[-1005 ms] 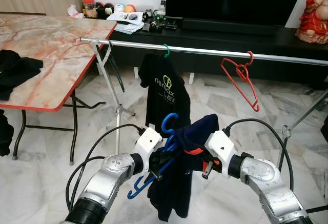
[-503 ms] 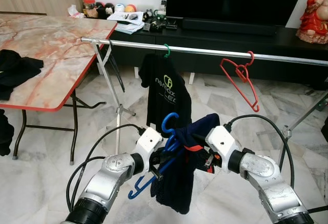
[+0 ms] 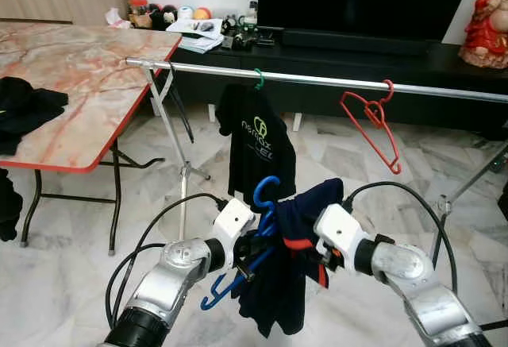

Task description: Hang hanger

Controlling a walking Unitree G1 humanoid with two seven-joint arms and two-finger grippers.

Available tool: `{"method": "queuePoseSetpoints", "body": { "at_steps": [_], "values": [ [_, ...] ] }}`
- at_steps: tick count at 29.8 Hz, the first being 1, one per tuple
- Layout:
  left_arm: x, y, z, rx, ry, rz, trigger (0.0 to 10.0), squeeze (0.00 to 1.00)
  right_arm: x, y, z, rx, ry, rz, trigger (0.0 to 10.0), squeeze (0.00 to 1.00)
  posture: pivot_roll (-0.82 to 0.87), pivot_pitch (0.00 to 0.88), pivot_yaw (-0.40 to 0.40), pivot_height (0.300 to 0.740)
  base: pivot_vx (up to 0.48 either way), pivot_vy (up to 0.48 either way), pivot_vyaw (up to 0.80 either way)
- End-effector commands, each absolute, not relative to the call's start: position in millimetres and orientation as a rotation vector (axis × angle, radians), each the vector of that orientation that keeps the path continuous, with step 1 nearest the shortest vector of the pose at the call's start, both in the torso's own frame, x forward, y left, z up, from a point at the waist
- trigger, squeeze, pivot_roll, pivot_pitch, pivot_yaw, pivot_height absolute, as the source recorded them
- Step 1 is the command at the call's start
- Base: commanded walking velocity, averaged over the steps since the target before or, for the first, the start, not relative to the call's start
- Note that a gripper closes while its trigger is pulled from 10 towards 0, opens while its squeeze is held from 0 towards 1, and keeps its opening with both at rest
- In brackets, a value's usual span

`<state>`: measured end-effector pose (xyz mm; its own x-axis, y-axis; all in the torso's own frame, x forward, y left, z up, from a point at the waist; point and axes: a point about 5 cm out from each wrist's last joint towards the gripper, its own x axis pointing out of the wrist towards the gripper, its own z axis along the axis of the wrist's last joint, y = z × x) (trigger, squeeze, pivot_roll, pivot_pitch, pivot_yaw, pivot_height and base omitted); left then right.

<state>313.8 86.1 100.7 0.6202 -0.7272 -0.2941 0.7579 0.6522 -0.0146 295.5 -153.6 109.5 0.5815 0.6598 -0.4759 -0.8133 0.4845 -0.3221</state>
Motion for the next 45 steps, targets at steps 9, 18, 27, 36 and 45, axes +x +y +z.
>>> {"method": "queuePoseSetpoints", "body": {
  "at_steps": [9,18,27,36,45],
  "values": [
    [320,85,113,0.105,0.221,-0.843,10.0,0.0,290,-161,97,-0.619,0.401,0.903,10.0,1.0,0.02,0.059,-0.051,0.74,0.0,0.0,0.0],
    [313,91,108,0.136,0.258,-0.915,10.0,0.0,324,-185,147,-0.623,0.133,0.605,10.0,0.0,0.01,0.067,-0.048,0.74,0.0,0.0,0.0],
    [301,93,105,0.176,0.297,-1.054,10.0,0.0,324,-193,158,-0.606,0.132,0.771,10.0,0.0,0.01,0.066,-0.047,0.74,0.0,0.0,0.0],
    [291,90,110,0.203,0.304,-1.214,10.0,0.0,316,-221,167,-0.68,0.27,1.052,10.0,0.0,0.0,0.058,-0.067,0.74,0.0,0.0,0.0],
    [281,88,113,0.302,0.339,-1.351,10.0,0.0,315,-222,167,-0.676,0.333,1.266,10.0,0.0,0.01,0.051,-0.082,0.74,0.0,0.0,0.0]
  ]
}}
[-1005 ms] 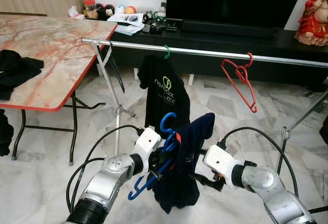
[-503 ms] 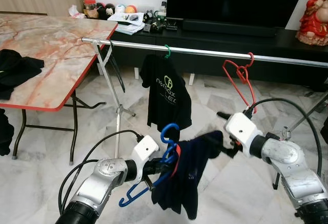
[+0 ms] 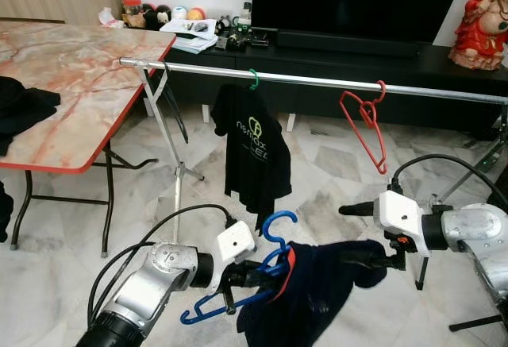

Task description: Hang hanger

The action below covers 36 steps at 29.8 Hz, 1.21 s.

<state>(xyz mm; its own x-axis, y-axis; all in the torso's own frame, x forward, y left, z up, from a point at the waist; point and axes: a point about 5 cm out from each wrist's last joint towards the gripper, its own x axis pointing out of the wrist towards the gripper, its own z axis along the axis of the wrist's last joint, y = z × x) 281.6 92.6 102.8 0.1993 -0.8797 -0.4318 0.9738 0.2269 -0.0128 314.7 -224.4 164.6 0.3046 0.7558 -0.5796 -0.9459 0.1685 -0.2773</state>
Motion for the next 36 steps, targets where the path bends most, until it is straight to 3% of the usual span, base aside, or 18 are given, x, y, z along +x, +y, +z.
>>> {"method": "queuePoseSetpoints", "body": {
  "at_steps": [1,10,16,25,26,27,36],
  "values": [
    [281,88,114,0.31,0.341,-1.356,10.0,0.0,316,-219,166,-0.672,0.329,1.283,10.0,0.0,0.01,0.049,-0.083,0.74,0.0,0.0,0.0],
    [280,84,119,0.331,0.34,-1.398,10.0,0.0,315,-198,150,-0.639,0.327,1.423,10.0,0.0,0.02,0.029,-0.081,0.74,0.0,0.0,0.0],
    [279,79,121,0.331,0.34,-1.424,10.0,0.0,318,-190,137,-0.712,0.313,1.409,10.0,0.0,0.02,0.022,-0.082,0.74,0.0,0.0,0.0],
    [278,72,124,0.342,0.33,-1.457,10.0,0.0,316,-182,125,-0.648,0.328,1.46,10.0,0.0,0.03,0.01,-0.084,0.74,0.0,0.0,0.0],
    [278,71,125,0.344,0.327,-1.462,10.0,0.0,316,-183,123,-0.642,0.337,1.46,3.2,0.0,0.03,0.01,-0.084,0.74,0.0,0.0,0.0],
    [278,70,125,0.347,0.325,-1.466,10.0,0.0,316,-183,121,-0.637,0.352,1.459,0.0,0.0,0.03,0.008,-0.082,0.74,0.0,0.0,0.0],
    [279,65,128,0.356,0.311,-1.476,10.0,0.0,306,-188,107,-0.626,0.458,1.521,0.0,0.0,0.03,0.024,-0.084,0.74,0.0,0.0,0.0]
  ]
}}
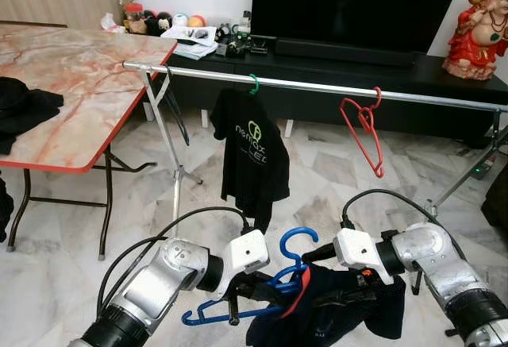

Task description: Hang hanger

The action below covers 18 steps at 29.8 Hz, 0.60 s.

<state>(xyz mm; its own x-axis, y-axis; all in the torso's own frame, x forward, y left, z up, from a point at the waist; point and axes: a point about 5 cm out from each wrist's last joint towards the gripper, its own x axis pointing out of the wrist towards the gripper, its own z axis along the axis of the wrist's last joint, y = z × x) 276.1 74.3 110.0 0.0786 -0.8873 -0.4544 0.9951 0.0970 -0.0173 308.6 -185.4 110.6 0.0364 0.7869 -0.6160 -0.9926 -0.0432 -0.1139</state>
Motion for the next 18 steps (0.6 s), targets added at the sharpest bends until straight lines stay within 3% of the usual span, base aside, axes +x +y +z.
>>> {"method": "queuePoseSetpoints", "body": {
  "at_steps": [1,18],
  "values": [
    [279,65,129,0.357,0.31,-1.476,10.0,0.0,305,-189,105,-0.628,0.469,1.521,0.0,0.0,0.03,0.028,-0.084,0.74,0.0,0.0,0.0],
    [283,59,139,0.388,0.28,-1.499,10.0,0.0,301,-184,93,-0.598,0.522,1.546,0.0,0.0,0.04,0.05,-0.082,0.74,0.0,0.0,0.0]
  ]
}}
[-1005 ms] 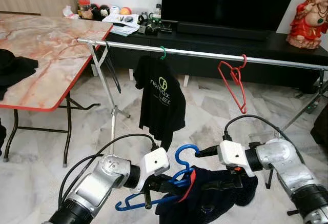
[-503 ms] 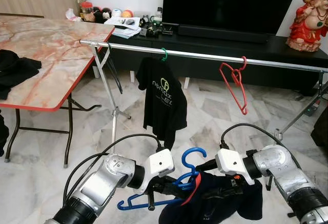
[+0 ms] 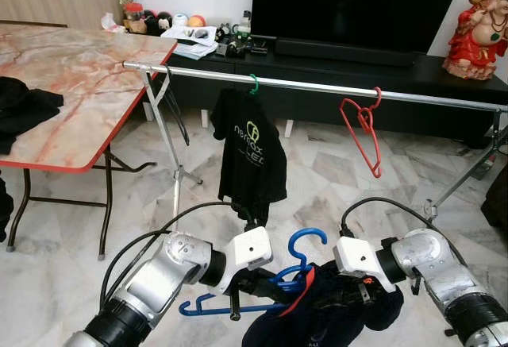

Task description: Hang hanger

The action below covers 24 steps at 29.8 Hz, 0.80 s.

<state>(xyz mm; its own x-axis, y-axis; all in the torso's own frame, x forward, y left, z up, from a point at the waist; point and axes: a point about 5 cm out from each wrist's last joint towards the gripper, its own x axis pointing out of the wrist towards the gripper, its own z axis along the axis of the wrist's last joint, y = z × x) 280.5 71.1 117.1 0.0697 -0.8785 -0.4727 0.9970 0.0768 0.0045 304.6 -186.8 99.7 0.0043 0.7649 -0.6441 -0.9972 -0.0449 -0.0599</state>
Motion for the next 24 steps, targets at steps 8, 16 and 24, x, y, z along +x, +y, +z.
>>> {"method": "queuePoseSetpoints", "body": {
  "at_steps": [8,16,24],
  "values": [
    [284.6,57.2,143.1,0.393,0.263,-1.501,10.0,0.0,299.5,-180.9,89.3,-0.567,0.531,1.552,0.0,0.0,0.04,0.056,-0.078,0.74,0.0,0.0,0.0],
    [285.7,57.9,143.3,0.429,0.25,-1.494,10.0,0.0,299.8,-179.6,87.7,-0.576,0.534,1.545,0.0,0.0,0.04,0.057,-0.078,0.74,0.0,0.0,0.0],
    [284.7,55.5,142.6,0.425,0.228,-1.505,10.0,1.0,300.0,-179.8,86.3,-0.583,0.542,1.536,0.0,0.0,0.04,0.057,-0.081,0.74,0.0,0.0,0.0]
  ]
}}
